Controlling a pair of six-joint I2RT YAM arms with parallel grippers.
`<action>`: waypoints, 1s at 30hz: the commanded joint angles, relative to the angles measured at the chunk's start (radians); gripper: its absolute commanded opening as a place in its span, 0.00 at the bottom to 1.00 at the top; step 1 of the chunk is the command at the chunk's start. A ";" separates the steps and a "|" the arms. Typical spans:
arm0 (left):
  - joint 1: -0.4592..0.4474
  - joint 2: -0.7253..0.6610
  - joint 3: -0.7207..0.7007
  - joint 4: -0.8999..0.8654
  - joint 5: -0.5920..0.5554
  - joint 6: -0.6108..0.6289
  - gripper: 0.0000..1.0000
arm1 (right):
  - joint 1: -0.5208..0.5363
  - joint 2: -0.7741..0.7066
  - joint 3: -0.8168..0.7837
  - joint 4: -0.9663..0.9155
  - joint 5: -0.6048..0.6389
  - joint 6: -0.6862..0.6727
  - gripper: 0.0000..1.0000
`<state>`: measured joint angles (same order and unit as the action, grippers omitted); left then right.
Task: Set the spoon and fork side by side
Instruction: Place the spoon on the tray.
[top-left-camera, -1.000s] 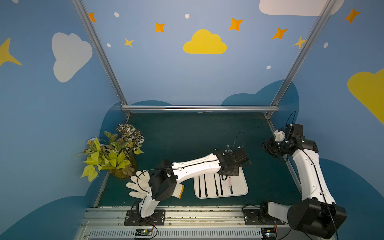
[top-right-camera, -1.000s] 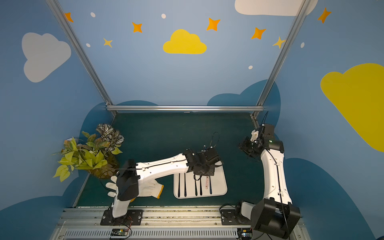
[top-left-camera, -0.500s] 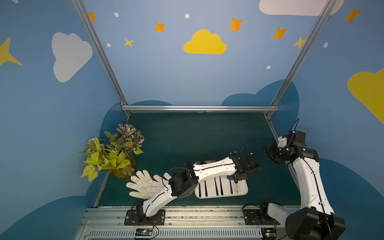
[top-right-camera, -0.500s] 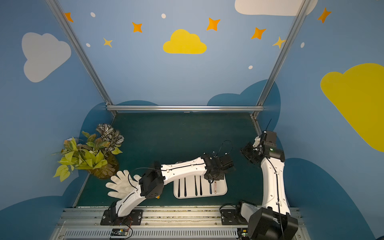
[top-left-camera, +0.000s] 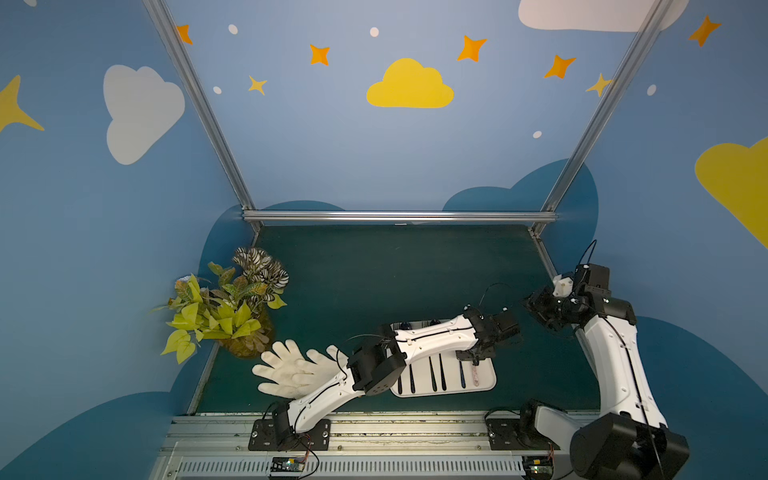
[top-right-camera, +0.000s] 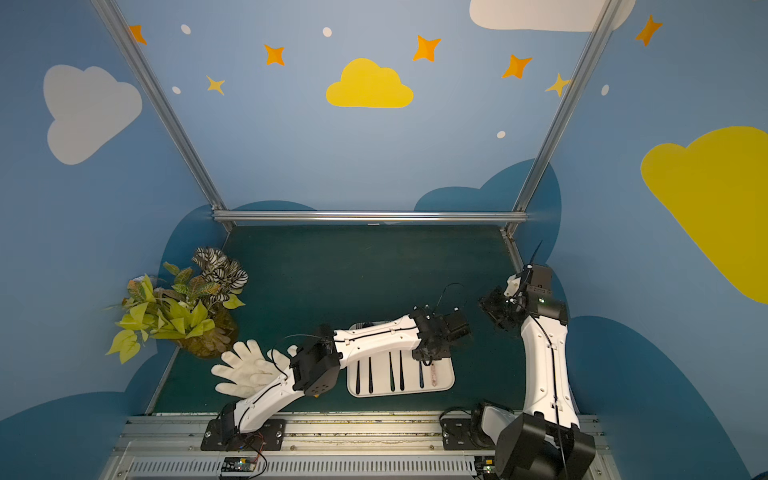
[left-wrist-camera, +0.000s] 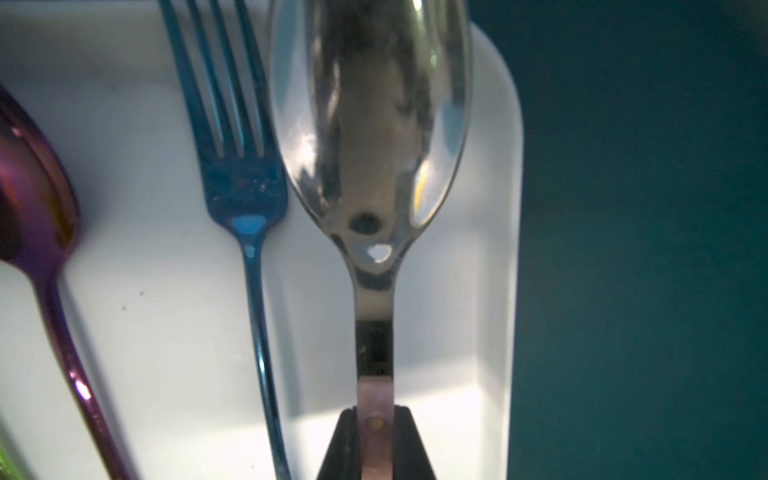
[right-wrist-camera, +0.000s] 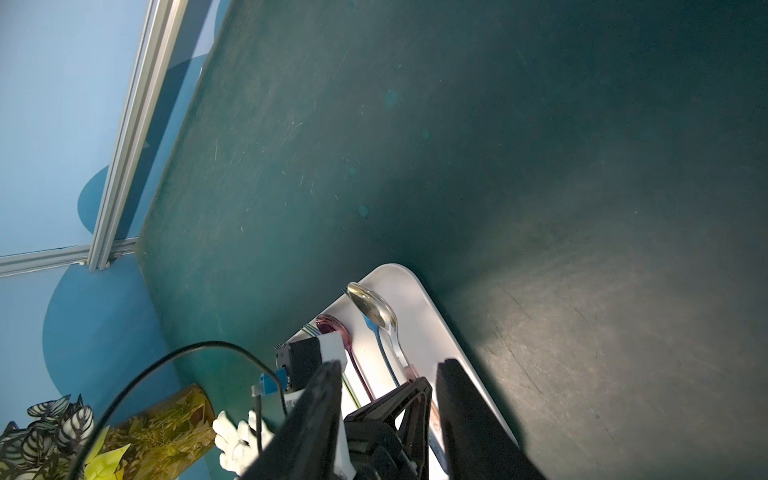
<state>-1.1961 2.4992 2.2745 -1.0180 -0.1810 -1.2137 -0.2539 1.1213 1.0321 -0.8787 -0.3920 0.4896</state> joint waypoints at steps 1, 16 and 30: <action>0.003 0.018 0.033 -0.036 -0.022 -0.017 0.03 | -0.001 -0.004 -0.007 0.011 -0.023 -0.016 0.42; 0.004 0.058 0.059 -0.047 -0.010 -0.017 0.17 | 0.002 -0.008 -0.016 0.015 -0.031 -0.018 0.42; 0.000 0.023 0.111 -0.039 -0.008 0.046 0.36 | -0.002 -0.027 -0.005 0.015 -0.015 -0.009 0.44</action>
<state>-1.1957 2.5381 2.3505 -1.0393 -0.1829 -1.2037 -0.2539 1.1187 1.0210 -0.8719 -0.4114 0.4896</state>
